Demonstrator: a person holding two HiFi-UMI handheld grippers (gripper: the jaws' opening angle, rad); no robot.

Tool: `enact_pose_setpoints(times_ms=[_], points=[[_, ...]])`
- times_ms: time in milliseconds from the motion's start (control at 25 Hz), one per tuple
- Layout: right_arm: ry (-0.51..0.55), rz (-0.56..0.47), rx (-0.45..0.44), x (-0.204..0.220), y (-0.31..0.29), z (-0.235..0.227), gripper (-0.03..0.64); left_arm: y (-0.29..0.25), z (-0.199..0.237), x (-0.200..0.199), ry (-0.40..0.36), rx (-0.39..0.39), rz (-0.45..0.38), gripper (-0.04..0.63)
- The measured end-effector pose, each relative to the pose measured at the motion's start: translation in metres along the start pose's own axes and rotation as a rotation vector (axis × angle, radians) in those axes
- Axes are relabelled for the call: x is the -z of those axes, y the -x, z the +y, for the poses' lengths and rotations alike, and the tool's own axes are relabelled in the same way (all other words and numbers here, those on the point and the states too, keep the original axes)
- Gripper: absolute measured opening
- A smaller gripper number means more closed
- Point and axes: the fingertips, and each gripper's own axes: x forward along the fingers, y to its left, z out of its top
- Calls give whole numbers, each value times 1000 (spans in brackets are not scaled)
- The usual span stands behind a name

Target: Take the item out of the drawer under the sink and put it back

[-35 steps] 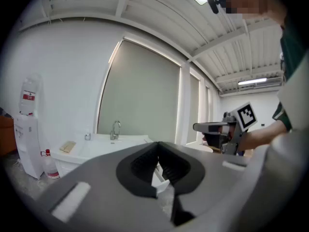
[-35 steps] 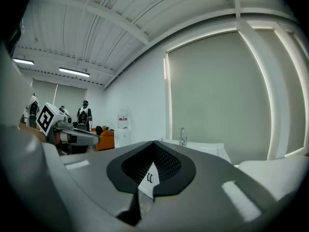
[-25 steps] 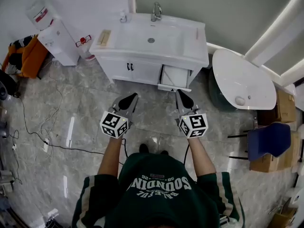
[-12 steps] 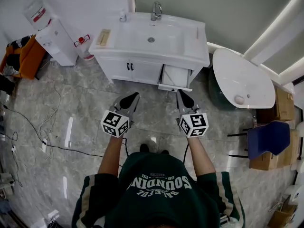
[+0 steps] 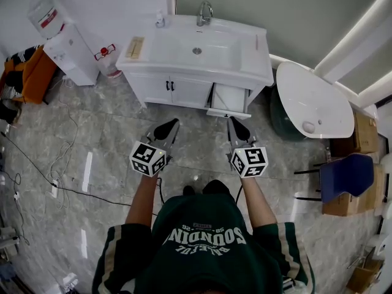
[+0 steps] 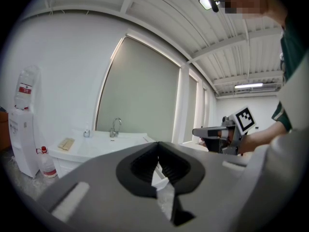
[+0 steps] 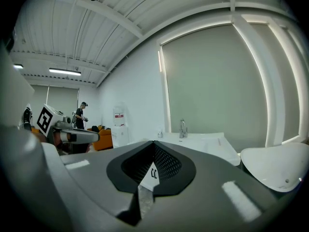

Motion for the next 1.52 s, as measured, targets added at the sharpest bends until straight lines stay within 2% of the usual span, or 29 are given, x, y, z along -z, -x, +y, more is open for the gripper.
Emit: enact_pose_setpoints(times_ms=[400,760,1520], points=[[3,-17,24,-6,-18,-12,2,-19,16,-3,2,17,-7,51],[-29,-16,-2,-5,-77,-39,2,-62,51,-9,-8,4,10,51],[-36,27,-97,-34,-251,-161,2,-232,147,-33,44,-90,59,51]])
